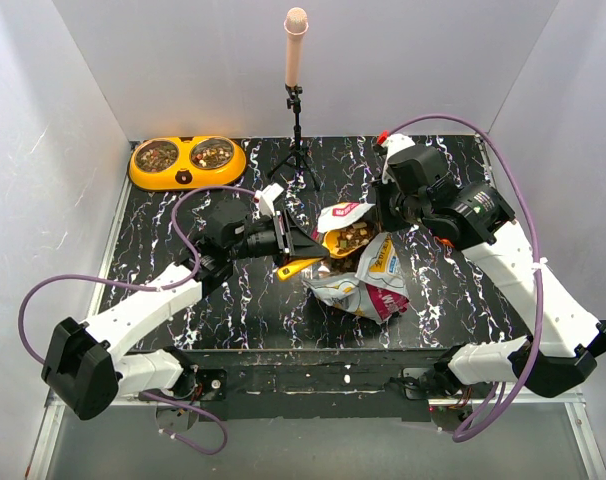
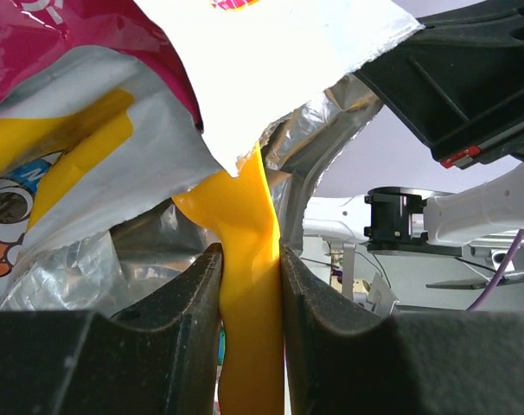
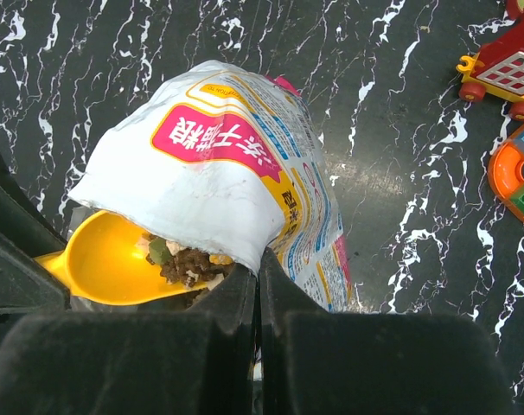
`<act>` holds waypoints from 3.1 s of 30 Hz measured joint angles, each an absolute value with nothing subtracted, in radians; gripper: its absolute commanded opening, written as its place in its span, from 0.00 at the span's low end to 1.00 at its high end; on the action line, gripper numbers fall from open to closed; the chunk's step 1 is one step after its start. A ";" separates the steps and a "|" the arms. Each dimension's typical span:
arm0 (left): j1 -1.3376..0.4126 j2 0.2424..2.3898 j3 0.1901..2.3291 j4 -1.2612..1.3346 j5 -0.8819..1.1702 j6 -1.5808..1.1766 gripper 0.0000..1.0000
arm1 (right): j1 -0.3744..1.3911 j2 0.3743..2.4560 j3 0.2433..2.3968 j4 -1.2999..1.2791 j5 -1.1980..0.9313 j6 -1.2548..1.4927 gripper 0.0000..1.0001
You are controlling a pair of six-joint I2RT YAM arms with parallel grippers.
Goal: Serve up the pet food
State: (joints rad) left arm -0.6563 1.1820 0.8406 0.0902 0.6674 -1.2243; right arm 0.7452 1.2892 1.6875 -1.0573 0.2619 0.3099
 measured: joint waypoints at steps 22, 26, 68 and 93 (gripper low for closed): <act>-0.647 1.198 0.615 0.512 0.686 -1.309 0.00 | 0.726 1.289 1.688 -1.055 0.253 0.283 0.01; -0.642 1.113 0.601 0.495 0.675 -1.311 0.00 | 0.719 1.289 1.688 -1.055 0.244 0.282 0.01; -0.596 0.985 0.643 0.518 0.594 -1.511 0.00 | 0.667 1.184 1.625 -1.088 0.234 0.284 0.01; -0.022 1.740 1.049 0.484 0.649 -1.476 0.00 | 0.667 1.068 1.573 -1.158 0.239 0.289 0.01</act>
State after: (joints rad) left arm -0.0219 1.7397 1.0492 0.4843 0.6487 -1.4757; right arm 0.6666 1.0679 1.5734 -1.1580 0.2390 0.2886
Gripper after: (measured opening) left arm 0.271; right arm 0.022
